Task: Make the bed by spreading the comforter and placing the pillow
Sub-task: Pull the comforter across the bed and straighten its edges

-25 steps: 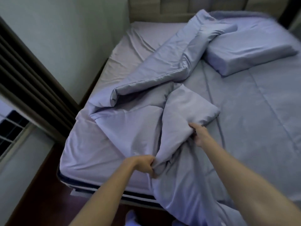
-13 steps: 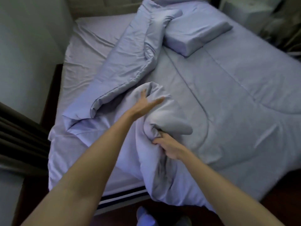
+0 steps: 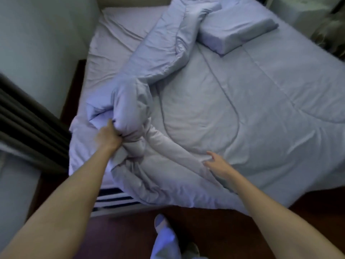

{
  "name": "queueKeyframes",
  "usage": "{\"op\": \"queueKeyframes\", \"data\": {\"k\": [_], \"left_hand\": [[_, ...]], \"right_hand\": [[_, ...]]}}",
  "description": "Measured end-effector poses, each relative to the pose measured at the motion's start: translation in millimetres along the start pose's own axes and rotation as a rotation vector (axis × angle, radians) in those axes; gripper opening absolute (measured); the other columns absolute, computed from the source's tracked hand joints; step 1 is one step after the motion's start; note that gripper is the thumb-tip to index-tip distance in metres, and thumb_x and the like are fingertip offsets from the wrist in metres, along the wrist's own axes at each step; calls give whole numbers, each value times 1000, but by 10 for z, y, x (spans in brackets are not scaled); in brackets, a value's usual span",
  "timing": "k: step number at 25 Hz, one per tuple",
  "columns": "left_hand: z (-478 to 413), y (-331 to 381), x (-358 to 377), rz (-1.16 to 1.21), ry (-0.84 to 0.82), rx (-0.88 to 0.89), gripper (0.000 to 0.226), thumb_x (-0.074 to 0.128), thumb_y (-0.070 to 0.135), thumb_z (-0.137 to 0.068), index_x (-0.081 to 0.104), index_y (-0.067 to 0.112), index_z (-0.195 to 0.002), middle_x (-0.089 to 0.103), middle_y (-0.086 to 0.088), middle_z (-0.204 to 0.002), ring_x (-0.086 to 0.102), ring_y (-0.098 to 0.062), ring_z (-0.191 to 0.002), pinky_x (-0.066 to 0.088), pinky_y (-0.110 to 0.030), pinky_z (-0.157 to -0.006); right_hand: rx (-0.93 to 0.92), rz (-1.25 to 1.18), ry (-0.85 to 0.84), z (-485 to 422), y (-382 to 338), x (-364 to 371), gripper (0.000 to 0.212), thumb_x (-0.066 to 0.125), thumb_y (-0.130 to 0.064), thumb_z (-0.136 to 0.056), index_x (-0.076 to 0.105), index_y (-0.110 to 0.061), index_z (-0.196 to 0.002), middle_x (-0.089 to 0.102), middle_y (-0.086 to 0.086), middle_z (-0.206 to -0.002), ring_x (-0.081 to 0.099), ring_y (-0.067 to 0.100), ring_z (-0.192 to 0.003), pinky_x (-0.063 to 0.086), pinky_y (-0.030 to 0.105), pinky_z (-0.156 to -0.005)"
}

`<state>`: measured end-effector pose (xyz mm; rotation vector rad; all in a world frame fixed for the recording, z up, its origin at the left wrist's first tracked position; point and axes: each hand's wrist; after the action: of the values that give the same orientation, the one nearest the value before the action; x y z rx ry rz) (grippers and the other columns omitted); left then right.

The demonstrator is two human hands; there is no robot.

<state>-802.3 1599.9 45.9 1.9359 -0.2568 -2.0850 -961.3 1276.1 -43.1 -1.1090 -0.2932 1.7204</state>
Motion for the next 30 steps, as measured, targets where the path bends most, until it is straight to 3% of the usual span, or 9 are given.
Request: {"op": "queueKeyframes", "data": {"k": [5,10,13,14,16,18,21,25,30], "left_hand": [[1222,-1647,69,-35,-10,-418,64,55,16,-79,30,27,-137,57,-22,-121,54,-48,-109,44,-48,-87],[2553,-2463,511,75,53,-874,38,55,32,-82,47,18,-117,61,-28,-105,61,-48,-96,44,-42,-78],[3078,-2807,994,147,66,-912,61,33,62,-84,52,9,-107,61,-32,-88,64,-45,-80,49,-44,-77],[3148,-2861,1005,151,51,-959,59,39,60,-84,53,8,-109,63,-29,-91,65,-44,-82,51,-46,-79],[3107,-2887,905,193,-100,-1092,51,58,40,-83,46,10,-123,60,-25,-116,61,-44,-104,48,-46,-90],[2979,-2955,805,229,-260,-1079,61,64,28,-81,36,7,-131,51,-23,-130,52,-43,-120,42,-46,-97],[2728,-3020,621,211,-271,-955,61,57,27,-86,30,3,-135,48,-25,-134,48,-43,-123,41,-45,-98],[2274,-3031,119,182,-398,-627,61,51,33,-88,30,8,-139,48,-21,-137,51,-39,-121,44,-42,-98],[1767,-2751,-589,159,-339,-223,48,47,25,-87,41,16,-133,50,-12,-136,51,-35,-120,45,-41,-96]], "right_hand": [[-125,182,24,-35,-334,244,59,59,-14,-88,37,-2,-141,44,19,-144,44,32,-131,35,35,-105],[-216,377,-104,32,-526,879,43,57,-9,-89,49,3,-130,54,24,-131,52,35,-119,39,32,-92],[-206,481,-166,91,-456,1173,43,56,-7,-90,47,3,-131,52,24,-131,50,34,-120,40,32,-93],[-193,487,-181,129,-433,1258,46,55,-7,-91,44,3,-134,49,23,-134,48,34,-123,39,32,-96],[-190,481,-200,179,-388,1422,51,57,-8,-88,42,2,-136,47,22,-138,47,34,-127,39,38,-102],[-194,461,-194,132,-279,1627,52,58,-7,-85,44,1,-134,50,21,-135,49,35,-125,41,44,-102],[-171,442,-176,302,-350,1882,45,58,-5,-85,49,3,-129,53,21,-129,50,36,-122,42,44,-101],[-179,481,-174,765,-772,2112,57,55,-7,-91,32,5,-142,35,23,-149,34,33,-138,26,32,-111],[-246,436,-113,1075,-1433,2275,61,56,-10,-91,30,1,-145,33,19,-151,35,29,-138,27,25,-107]]}}
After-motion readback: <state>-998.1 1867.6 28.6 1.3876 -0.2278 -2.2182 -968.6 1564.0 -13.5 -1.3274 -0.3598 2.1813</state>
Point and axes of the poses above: each hand's wrist, its own z-axis away from the middle knuckle, its own x-axis out of the palm, y = z × x
